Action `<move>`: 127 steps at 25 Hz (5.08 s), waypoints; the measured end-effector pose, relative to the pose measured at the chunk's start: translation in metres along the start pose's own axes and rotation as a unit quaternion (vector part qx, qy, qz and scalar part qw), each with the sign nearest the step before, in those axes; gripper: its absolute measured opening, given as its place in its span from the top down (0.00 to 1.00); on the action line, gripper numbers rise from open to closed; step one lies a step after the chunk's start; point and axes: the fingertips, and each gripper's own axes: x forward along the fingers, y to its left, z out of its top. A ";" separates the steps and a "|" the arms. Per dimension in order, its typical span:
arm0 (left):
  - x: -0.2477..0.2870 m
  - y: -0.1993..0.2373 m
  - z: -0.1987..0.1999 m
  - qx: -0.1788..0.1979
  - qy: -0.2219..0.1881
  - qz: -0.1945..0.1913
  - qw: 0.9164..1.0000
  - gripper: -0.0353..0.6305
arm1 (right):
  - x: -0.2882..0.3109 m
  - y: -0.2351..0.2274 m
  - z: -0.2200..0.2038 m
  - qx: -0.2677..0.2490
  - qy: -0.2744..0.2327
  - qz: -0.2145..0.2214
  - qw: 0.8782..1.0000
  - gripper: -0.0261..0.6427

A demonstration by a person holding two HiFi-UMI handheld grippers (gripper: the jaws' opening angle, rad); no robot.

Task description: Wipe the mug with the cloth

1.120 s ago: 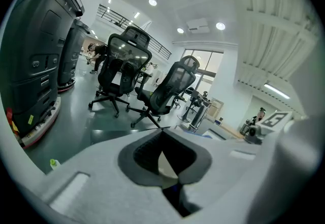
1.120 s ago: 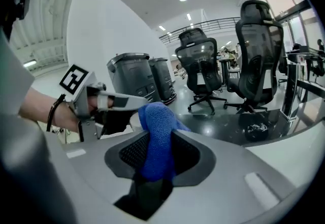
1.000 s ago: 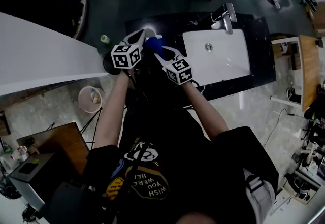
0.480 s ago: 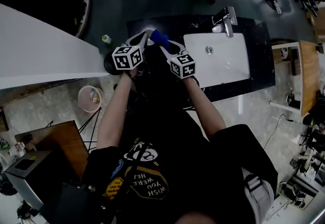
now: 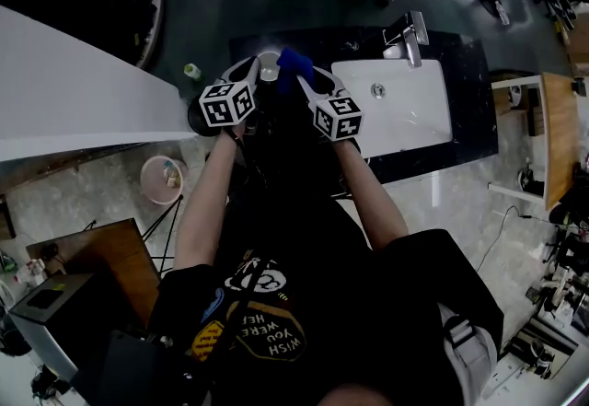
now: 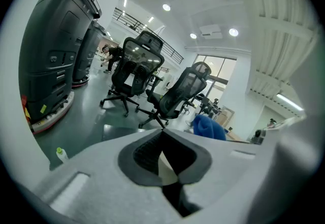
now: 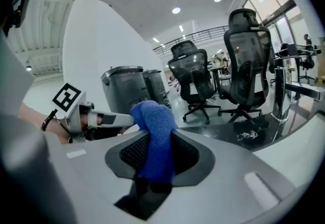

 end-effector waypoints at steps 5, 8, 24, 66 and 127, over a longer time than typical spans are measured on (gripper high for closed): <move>0.007 0.018 0.002 -0.002 0.016 0.037 0.999 0.94 | 0.006 0.017 -0.032 -0.016 0.057 0.016 0.998 0.79; 0.009 0.018 0.004 -0.001 0.017 0.036 0.999 0.94 | -0.002 0.044 -0.058 -0.025 0.080 0.058 0.995 0.79; -0.002 0.018 -0.001 -0.030 0.001 0.047 0.998 0.94 | -0.001 0.054 -0.052 -0.059 0.081 0.067 0.993 0.79; -0.022 0.009 -0.016 -0.048 -0.009 0.041 0.998 0.94 | -0.017 0.036 0.011 -0.044 -0.010 0.046 0.998 0.81; -0.175 -0.077 -0.120 0.091 0.018 0.037 0.995 0.94 | -0.159 0.023 -0.080 0.081 -0.028 -0.034 0.996 0.97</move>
